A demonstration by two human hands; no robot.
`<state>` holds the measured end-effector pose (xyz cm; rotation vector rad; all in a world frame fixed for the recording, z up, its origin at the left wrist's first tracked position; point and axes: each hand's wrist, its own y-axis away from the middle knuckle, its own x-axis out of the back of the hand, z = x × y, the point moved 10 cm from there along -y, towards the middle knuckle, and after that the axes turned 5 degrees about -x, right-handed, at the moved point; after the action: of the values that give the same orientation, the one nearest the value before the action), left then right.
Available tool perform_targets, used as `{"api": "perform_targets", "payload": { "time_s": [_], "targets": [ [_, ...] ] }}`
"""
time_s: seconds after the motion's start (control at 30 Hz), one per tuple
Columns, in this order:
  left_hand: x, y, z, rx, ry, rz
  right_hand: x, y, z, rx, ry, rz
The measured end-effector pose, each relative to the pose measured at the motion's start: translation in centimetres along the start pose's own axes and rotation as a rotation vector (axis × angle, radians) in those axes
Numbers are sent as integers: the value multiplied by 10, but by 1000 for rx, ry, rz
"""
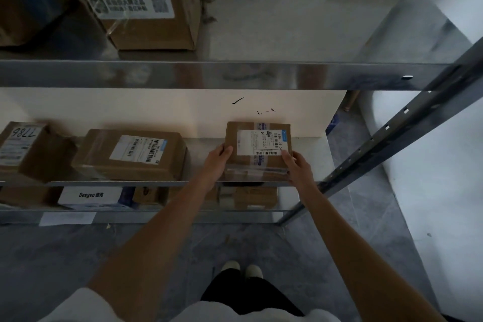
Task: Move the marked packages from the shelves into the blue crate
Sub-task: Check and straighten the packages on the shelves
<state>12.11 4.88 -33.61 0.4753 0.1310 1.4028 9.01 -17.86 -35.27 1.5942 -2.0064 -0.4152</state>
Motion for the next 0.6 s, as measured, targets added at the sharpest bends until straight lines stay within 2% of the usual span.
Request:
{"api": "perform_targets", "payload": {
  "time_s": [0.4,0.6],
  "targets": [
    [-2,3,3,-23,-83,97,-3,0,3,38,-72,-12],
    [-1,1,-1,-59,-89,148,-5,-11,6,70,-20,-7]
  ]
}}
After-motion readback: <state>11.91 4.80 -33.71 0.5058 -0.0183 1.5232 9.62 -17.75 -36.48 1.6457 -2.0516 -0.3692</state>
